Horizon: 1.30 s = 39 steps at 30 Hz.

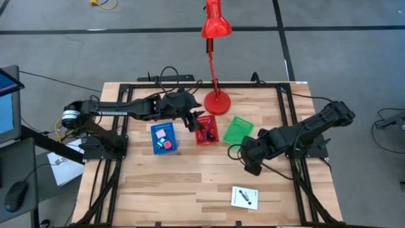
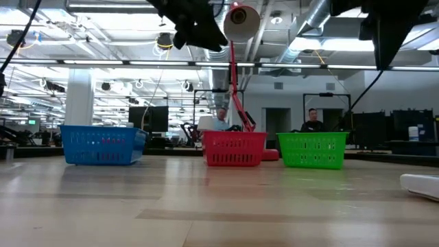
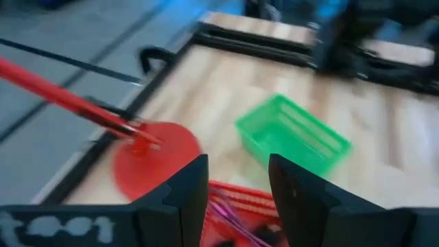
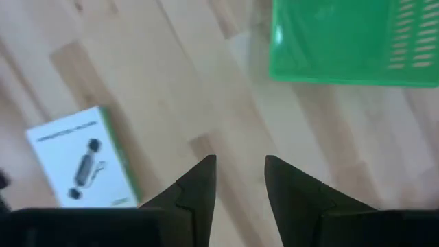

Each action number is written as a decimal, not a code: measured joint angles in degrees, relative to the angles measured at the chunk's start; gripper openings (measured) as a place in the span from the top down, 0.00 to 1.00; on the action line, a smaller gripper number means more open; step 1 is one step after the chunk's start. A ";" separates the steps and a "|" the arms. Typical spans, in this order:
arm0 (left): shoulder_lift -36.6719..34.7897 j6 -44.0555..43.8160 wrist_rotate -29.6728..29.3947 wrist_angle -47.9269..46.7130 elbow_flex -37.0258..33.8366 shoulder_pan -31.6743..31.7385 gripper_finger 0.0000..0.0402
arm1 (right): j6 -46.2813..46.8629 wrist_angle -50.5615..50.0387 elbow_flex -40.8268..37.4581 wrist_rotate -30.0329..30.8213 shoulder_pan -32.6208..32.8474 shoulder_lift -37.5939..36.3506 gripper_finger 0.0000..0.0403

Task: Pick and place items into bin
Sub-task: Put the white box into the green bin

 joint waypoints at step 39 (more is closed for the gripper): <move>40.18 20.17 9.79 22.04 12.93 -27.89 0.89 | 30.06 39.27 -10.16 1.61 31.30 19.51 1.00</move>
